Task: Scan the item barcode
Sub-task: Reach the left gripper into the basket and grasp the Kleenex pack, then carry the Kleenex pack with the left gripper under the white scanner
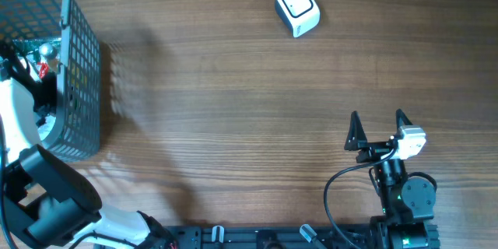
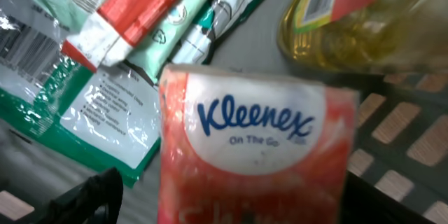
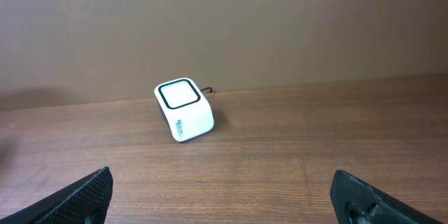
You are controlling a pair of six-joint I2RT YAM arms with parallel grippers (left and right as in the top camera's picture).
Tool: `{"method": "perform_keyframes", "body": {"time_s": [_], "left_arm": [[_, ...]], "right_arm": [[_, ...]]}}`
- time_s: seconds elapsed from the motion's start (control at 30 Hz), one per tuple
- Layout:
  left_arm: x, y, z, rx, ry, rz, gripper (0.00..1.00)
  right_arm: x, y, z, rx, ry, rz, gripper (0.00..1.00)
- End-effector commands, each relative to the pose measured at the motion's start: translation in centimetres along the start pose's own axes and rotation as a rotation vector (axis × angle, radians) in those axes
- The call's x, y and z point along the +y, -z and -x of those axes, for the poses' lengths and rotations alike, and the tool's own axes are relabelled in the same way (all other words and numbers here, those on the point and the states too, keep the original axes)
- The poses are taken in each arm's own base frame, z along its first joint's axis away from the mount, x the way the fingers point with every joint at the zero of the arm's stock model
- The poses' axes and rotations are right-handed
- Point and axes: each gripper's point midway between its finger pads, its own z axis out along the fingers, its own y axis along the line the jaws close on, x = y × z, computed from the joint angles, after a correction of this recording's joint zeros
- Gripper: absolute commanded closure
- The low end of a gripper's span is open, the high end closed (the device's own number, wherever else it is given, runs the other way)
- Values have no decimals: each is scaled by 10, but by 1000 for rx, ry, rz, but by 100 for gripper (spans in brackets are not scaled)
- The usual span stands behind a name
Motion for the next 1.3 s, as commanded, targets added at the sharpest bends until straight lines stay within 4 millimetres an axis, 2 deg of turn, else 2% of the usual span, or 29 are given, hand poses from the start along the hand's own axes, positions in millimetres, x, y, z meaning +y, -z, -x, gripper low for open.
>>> {"method": "perform_keyframes", "body": {"time_s": [0.0,0.17,0.4,0.47,0.57,0.63,0.7,0.8,0.9,1.03,1.1,1.17,1.27], "left_arm": [[-1,-8,-6,18,-8,-16,18],[-2,-10,-1,-4,-8,-19,23],[-2,-21,-4,18,-8,-17,27],[-2,-21,-4,17,-8,-16,32],[-2,-19,-3,10,-9,-17,47],[-2,-11,2,-14,-8,-20,52],[-2,1,9,-48,-9,-23,52],[-1,41,31,-166,-13,-13,52],[2,104,57,-344,-4,-4,51],[4,186,76,-569,13,-12,50],[4,234,81,-709,29,-32,51],[-1,274,79,-824,64,-88,52],[-24,306,70,-904,13,-181,52]], "right_arm": [[-2,0,1,-8,17,-8,0],[-2,0,1,-8,17,-8,0],[-2,0,1,-8,17,-8,0],[-2,0,1,-8,18,-8,0],[-2,0,1,-8,18,-8,0],[-2,0,1,-8,17,-8,0],[-2,0,1,-8,17,-8,0],[-2,0,1,-8,17,-8,0],[-2,0,1,-8,17,-8,0],[-2,0,1,-8,17,-8,0],[-2,0,1,-8,17,-8,0],[-2,0,1,-8,17,-8,0],[-2,0,1,-8,17,-8,0]]}}
